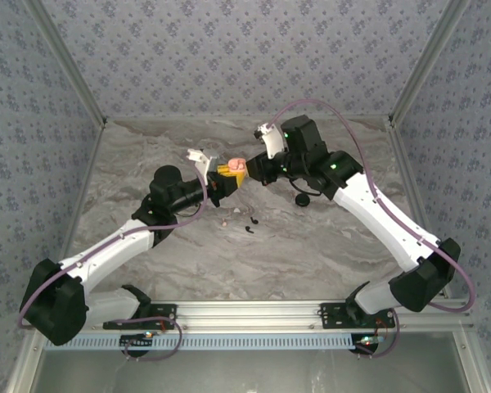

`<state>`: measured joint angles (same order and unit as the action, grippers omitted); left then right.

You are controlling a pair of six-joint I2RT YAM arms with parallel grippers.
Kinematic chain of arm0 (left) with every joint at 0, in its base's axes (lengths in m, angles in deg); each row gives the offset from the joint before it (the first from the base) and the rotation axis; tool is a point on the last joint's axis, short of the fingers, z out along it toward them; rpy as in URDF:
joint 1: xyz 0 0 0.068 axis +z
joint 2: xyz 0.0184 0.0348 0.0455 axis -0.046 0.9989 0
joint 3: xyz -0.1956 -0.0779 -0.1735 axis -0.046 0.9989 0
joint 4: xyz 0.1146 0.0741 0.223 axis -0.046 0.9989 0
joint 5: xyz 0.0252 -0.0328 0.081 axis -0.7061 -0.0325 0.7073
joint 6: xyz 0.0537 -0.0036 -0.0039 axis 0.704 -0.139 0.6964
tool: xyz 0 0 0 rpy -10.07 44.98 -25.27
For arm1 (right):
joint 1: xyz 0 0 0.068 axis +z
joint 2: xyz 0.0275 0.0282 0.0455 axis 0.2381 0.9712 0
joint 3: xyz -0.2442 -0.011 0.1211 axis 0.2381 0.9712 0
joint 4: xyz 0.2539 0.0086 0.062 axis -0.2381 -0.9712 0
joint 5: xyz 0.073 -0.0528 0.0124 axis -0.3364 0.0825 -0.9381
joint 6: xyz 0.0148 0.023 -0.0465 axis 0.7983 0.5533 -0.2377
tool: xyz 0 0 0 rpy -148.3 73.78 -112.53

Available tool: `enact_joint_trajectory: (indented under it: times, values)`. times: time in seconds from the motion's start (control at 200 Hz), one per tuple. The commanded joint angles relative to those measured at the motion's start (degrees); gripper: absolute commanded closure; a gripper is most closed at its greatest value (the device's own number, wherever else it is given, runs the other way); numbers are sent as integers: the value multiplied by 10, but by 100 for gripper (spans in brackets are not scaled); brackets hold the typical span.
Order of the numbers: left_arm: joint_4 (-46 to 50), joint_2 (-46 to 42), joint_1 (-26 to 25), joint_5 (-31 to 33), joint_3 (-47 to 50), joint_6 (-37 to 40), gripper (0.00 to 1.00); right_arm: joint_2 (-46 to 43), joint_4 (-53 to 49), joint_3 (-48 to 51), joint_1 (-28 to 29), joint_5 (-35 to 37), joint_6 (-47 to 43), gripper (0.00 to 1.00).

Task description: Insert the wireless bluetooth earbuds into the charging case

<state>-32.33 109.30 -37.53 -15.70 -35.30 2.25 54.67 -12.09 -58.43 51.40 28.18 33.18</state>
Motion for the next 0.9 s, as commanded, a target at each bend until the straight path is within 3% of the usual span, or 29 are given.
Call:
enact_joint_trajectory:
  times: [0.0, 0.195, 0.525, 0.895]
  values:
    - [-35, -12, -2, -24, -10, 6, 94, 13, -10, -7, -2, -23, 1, 85]
    - [-36, -10, -3, -36, -11, 6, 94, 15, -7, -10, -1, -52, -2, 84]
    - [-54, -13, -3, -71, -8, 3, 95, 26, -13, -18, -2, -42, -5, 83]
    - [-48, -14, -3, -68, -9, 4, 95, 32, -55, -37, 5, -35, -24, 78]
